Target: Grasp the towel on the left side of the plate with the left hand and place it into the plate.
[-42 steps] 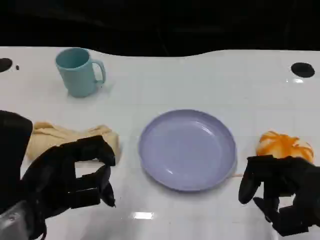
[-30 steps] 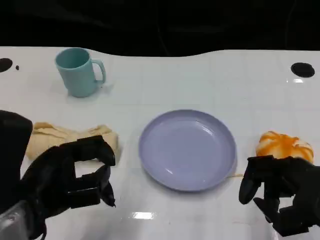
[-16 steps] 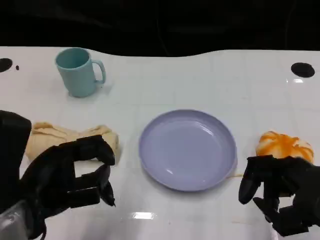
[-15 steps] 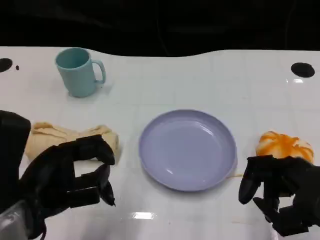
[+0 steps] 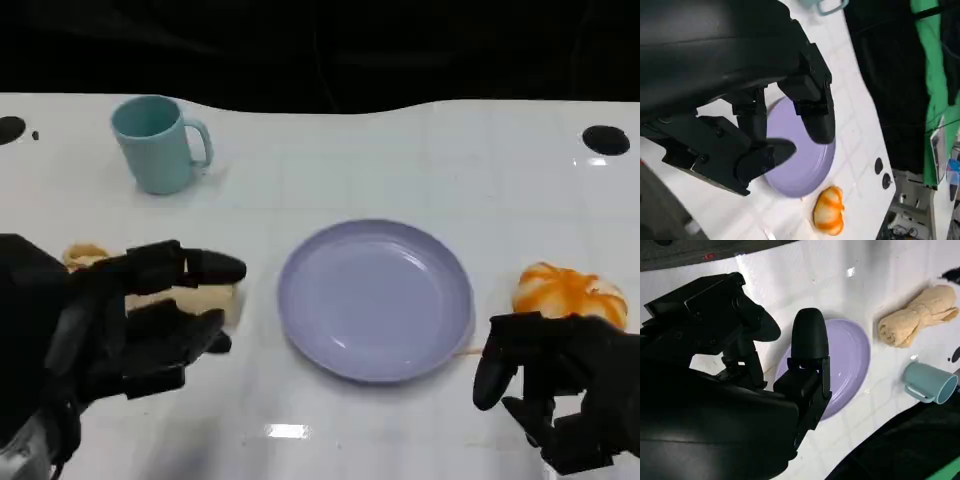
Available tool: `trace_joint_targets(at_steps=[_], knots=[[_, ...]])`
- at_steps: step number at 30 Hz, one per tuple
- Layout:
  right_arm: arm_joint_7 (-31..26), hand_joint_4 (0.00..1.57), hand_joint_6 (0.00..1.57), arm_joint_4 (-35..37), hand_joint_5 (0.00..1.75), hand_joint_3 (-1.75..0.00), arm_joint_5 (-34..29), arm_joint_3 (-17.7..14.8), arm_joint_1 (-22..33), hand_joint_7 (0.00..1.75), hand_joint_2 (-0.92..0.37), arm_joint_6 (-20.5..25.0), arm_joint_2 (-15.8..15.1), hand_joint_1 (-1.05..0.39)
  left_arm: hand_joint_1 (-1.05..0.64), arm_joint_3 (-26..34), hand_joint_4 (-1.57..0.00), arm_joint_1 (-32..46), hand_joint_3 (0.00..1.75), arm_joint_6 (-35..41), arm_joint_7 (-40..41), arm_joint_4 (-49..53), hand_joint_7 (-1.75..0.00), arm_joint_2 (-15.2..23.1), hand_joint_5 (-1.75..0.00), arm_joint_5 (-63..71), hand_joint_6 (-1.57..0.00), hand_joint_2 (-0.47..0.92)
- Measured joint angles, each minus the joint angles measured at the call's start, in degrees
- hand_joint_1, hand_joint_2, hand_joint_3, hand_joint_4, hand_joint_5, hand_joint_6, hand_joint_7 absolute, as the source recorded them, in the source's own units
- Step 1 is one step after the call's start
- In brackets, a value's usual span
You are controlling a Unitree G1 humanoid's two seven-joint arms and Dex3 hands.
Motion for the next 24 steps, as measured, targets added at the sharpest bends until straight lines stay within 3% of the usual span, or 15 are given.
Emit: trace_joint_targets(at_steps=[6,11,14,19,24], knots=[[-0.1,0.72,0.69,-0.9,1.74,-1.08,-0.3,0.6,-0.2,1.46,-0.57,1.0,0.1,0.01,-0.43,-3.0,-0.25,-1.9,0.08,-5.0,-2.0,1.7,0.00,5.3,-0.64,7.6,-0.39,0.92],[-0.1,0.72,0.69,-1.1,1.74,-1.08,-0.4,1.3,-0.5,1.44,-0.56,1.7,0.1,0.01,-0.50,-7.1,-0.11,-6.0,0.01,-14.0,-3.7,6.7,0.00,11.2,-0.80,17.9,-0.29,0.92],[-0.3,0.73,0.70,-1.2,1.74,-1.08,-0.7,1.4,-0.4,1.44,-0.56,1.7,0.1,0.02,-0.51,-9.7,-0.06,-8.9,0.00,-16.8,-4.7,10.2,0.00,14.0,-0.81,23.9,-0.26,0.90],[-0.4,0.74,0.71,-1.3,1.75,-1.10,-0.7,1.4,-0.4,1.45,-0.55,1.6,0.2,0.01,-0.50,-14.8,-0.05,-13.2,0.00,-20.8,-6.0,15.5,-0.01,17.5,-0.61,34.3,-0.28,0.86],[-0.6,0.74,0.70,-1.3,1.75,-1.11,-0.8,1.4,-0.4,1.46,-0.55,1.6,0.3,0.01,-0.46,-20.6,-0.17,-18.8,0.00,-22.5,-9.8,20.8,-0.01,20.0,-0.41,43.9,-0.34,0.80]])
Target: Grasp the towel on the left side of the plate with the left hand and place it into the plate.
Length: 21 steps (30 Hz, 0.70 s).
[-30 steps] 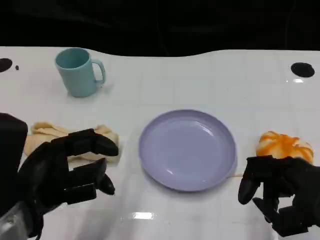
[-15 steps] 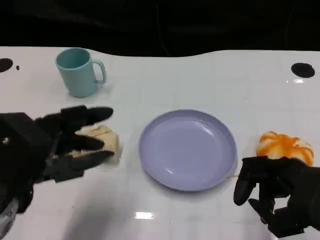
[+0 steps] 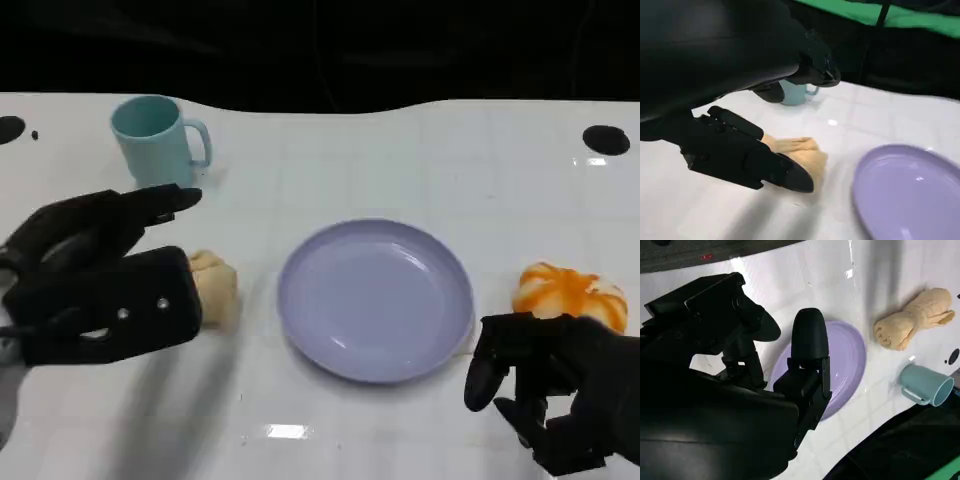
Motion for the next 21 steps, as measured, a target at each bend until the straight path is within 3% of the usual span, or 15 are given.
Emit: trace_joint_targets(at_steps=[8,12,21], knots=[[-0.3,0.74,0.70,-0.2,1.75,-1.11,0.0,-0.1,0.1,1.44,-0.55,-0.1,0.2,0.02,-0.61,-5.3,-0.26,-6.6,0.00,-6.5,-2.2,14.2,-0.01,-1.3,-0.31,6.3,-0.36,0.81],[-0.4,0.73,0.70,-0.1,1.75,-1.10,0.0,-0.1,0.2,1.43,-0.54,-0.7,0.3,0.01,-0.54,-7.3,-0.34,-9.8,0.00,-8.7,-2.1,21.0,0.00,-2.9,-0.14,9.3,-0.36,0.84],[-0.6,0.74,0.71,-0.7,1.75,-1.10,0.0,0.0,0.4,1.43,-0.54,-0.6,0.3,0.01,-0.56,-11.0,-0.47,-16.5,0.01,-14.8,0.4,42.6,-0.03,-8.5,-0.09,12.6,-0.47,0.88]])
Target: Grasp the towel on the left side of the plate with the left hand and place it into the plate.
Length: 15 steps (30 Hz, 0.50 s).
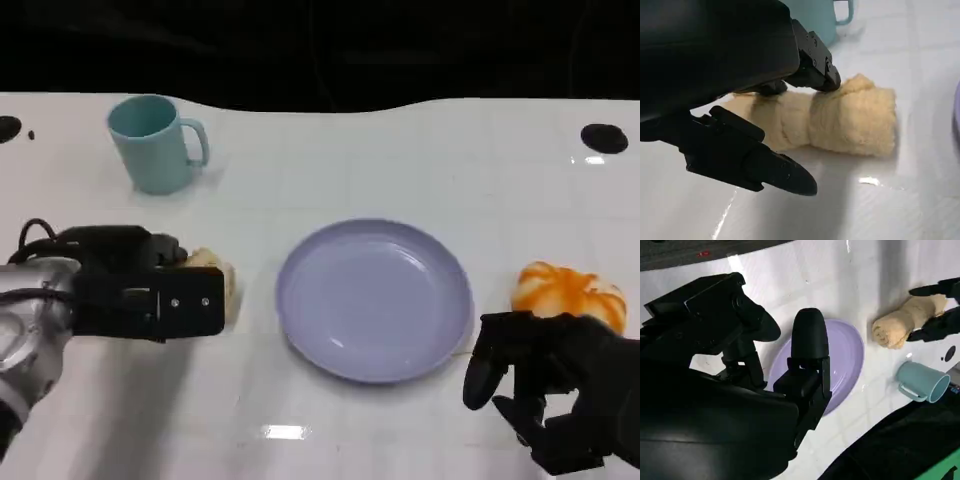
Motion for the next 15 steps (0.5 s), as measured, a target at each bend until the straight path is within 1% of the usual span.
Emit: trace_joint_targets(at_steps=[6,8,9,11,12,13,14,15], knots=[[0.0,0.75,0.71,-0.8,1.75,-1.11,0.0,0.0,0.2,1.43,-0.54,0.0,0.0,0.02,-0.58,0.5,-0.62,-4.0,0.03,-4.3,4.9,12.4,-0.05,-3.7,-0.12,-1.2,-0.61,0.92],[0.0,0.74,0.71,-0.8,1.75,-1.11,0.0,0.0,0.2,1.43,-0.53,0.0,0.0,0.01,-0.55,0.6,-0.66,-5.0,0.06,-5.7,6.9,15.6,-0.06,-4.6,-0.13,-1.5,-0.67,0.92],[0.0,0.74,0.71,-0.9,1.75,-1.11,0.0,0.0,0.2,1.43,-0.53,0.0,0.0,0.01,-0.53,0.6,-0.68,-5.3,0.07,-6.2,8.1,16.8,-0.06,-5.0,-0.14,-1.5,-0.69,0.92],[0.0,0.74,0.71,-0.9,1.75,-1.11,0.0,0.0,0.2,1.43,-0.53,0.0,0.0,0.01,-0.42,0.5,-0.73,-5.4,0.12,-7.2,10.3,18.6,-0.09,-5.5,-0.17,-1.5,-0.77,0.92],[0.0,0.74,0.71,-0.9,1.75,-1.12,-0.1,0.0,0.2,1.43,-0.53,0.0,0.0,0.01,-0.36,0.5,-0.78,-5.4,0.14,-7.7,11.2,19.2,-0.11,-5.7,-0.20,-1.5,-0.84,0.92],[0.0,0.74,0.71,-0.9,1.75,-1.12,-0.1,0.0,0.2,1.42,-0.53,0.0,0.0,0.01,-0.27,0.4,-0.80,-5.4,0.17,-8.2,12.4,19.7,-0.14,-5.8,-0.36,-1.4,-0.93,0.92],[0.0,0.74,0.72,-0.9,1.75,-1.12,-0.1,0.0,0.2,1.42,-0.53,0.0,0.0,0.01,-0.19,0.3,-0.79,-5.4,0.23,-9.0,14.1,20.3,-0.25,-5.9,-1.00,-1.2,-1.06,0.91],[0.0,0.75,0.72,-0.9,1.75,-1.12,-0.2,0.0,0.2,1.43,-0.53,0.0,0.0,0.01,-0.15,0.3,-0.77,-5.3,0.32,-9.8,16.3,20.9,-0.41,-6.0,-1.27,-1.0,-1.05,0.86]])
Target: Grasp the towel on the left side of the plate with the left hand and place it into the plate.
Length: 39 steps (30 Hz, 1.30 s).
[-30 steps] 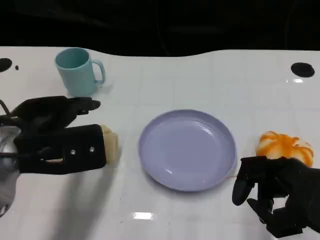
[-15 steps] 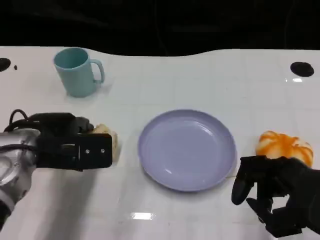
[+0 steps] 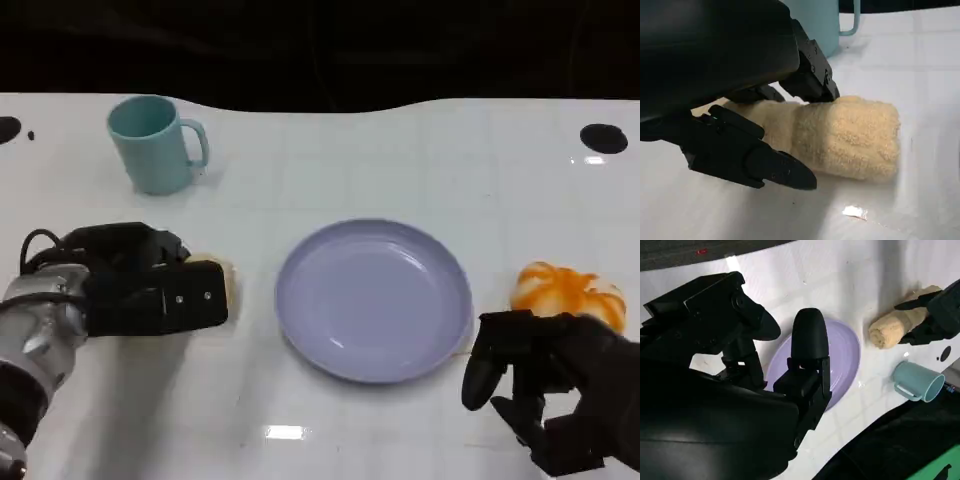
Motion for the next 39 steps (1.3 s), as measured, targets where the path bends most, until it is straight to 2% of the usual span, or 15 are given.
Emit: trace_joint_targets(at_steps=[1,2,4,5,7,11,14,19,23,28,30,33,39], knots=[[0.0,0.74,0.72,0.0,1.75,-1.12,0.0,0.0,0.0,1.42,-0.53,0.0,0.0,0.01,-0.15,0.0,-0.80,0.3,0.45,-1.0,2.3,0.5,-0.65,-0.1,-1.50,0.1,-1.02,0.79],[0.0,0.74,0.71,0.0,1.75,-1.12,0.0,0.0,0.0,1.42,-0.53,0.0,0.0,0.01,-0.15,0.0,-0.90,0.6,0.69,-2.2,4.8,1.0,-1.10,-0.1,-1.64,0.1,-0.91,0.65],[0.0,0.74,0.71,-0.1,1.75,-1.12,0.0,0.0,0.0,1.42,-0.53,0.1,0.0,0.01,-0.15,0.0,-0.94,1.3,0.91,-5.0,9.8,2.2,-1.52,-0.1,-1.72,0.7,-0.78,0.53],[0.0,0.74,0.71,-0.1,1.75,-1.11,0.0,-0.1,0.0,1.42,-0.53,0.1,0.0,0.01,-0.15,0.0,-0.94,1.6,0.95,-6.3,11.8,2.6,-1.63,-0.1,-1.74,1.1,-0.73,0.49],[0.0,0.74,0.71,-0.1,1.75,-1.12,0.0,-0.1,0.0,1.42,-0.54,0.1,0.0,0.02,-0.15,-0.1,-0.92,1.9,1.00,-8.0,13.9,3.3,-1.71,-0.1,-1.74,1.2,-0.70,0.47],[0.0,0.74,0.71,-0.1,1.75,-1.12,0.1,-0.1,0.0,1.42,-0.53,0.1,0.0,0.02,-0.15,0.1,-0.91,2.3,1.03,-10.1,15.0,3.6,-1.74,0.1,-1.75,1.2,-0.69,0.49],[0.0,0.74,0.72,0.0,1.75,-1.12,0.2,-0.1,0.0,1.42,-0.53,0.1,0.0,0.02,-0.16,0.6,-0.90,2.6,1.07,-10.4,15.0,3.2,-1.69,0.3,-1.75,1.0,-0.70,0.49],[-0.1,0.74,0.71,0.3,1.75,-1.12,0.2,0.0,0.0,1.42,-0.53,0.0,0.0,0.01,-0.15,3.2,-0.86,3.7,1.07,-11.6,14.2,-1.8,-1.66,1.1,-1.75,-1.4,-0.71,0.49],[-0.1,0.73,0.71,0.8,1.75,-1.12,0.2,-0.1,0.1,1.42,-0.53,-0.5,0.0,0.01,-0.17,5.2,-0.85,5.1,0.84,-11.9,12.3,-7.2,-1.74,1.6,-1.75,-3.2,-0.63,0.57],[-0.1,0.73,0.71,0.9,1.75,-1.12,0.2,0.0,0.1,1.41,-0.54,-0.4,0.0,0.02,-0.15,7.2,-0.86,7.5,0.76,-11.2,9.9,-15.6,-1.75,2.0,-1.75,-4.5,-0.63,0.61],[-0.1,0.73,0.71,0.9,1.75,-1.12,0.2,0.0,0.1,1.41,-0.53,-0.4,0.0,0.02,-0.14,7.3,-0.86,8.5,0.81,-10.3,9.4,-19.4,-1.75,2.0,-1.75,-4.2,-0.64,0.59],[-0.1,0.73,0.72,0.8,1.75,-1.11,0.1,0.0,0.1,1.42,-0.54,-0.3,0.0,0.02,-0.13,7.3,-0.87,9.4,0.98,-9.4,8.5,-24.4,-1.75,1.7,-1.75,-3.3,-0.65,0.51],[-0.1,0.73,0.71,0.9,1.75,-1.10,0.2,-0.1,0.2,1.43,-0.55,-0.3,0.0,0.03,-0.18,6.7,-0.89,9.4,1.03,-7.7,6.9,-31.2,-1.74,-2.6,-1.75,-2.8,-0.65,0.44]])
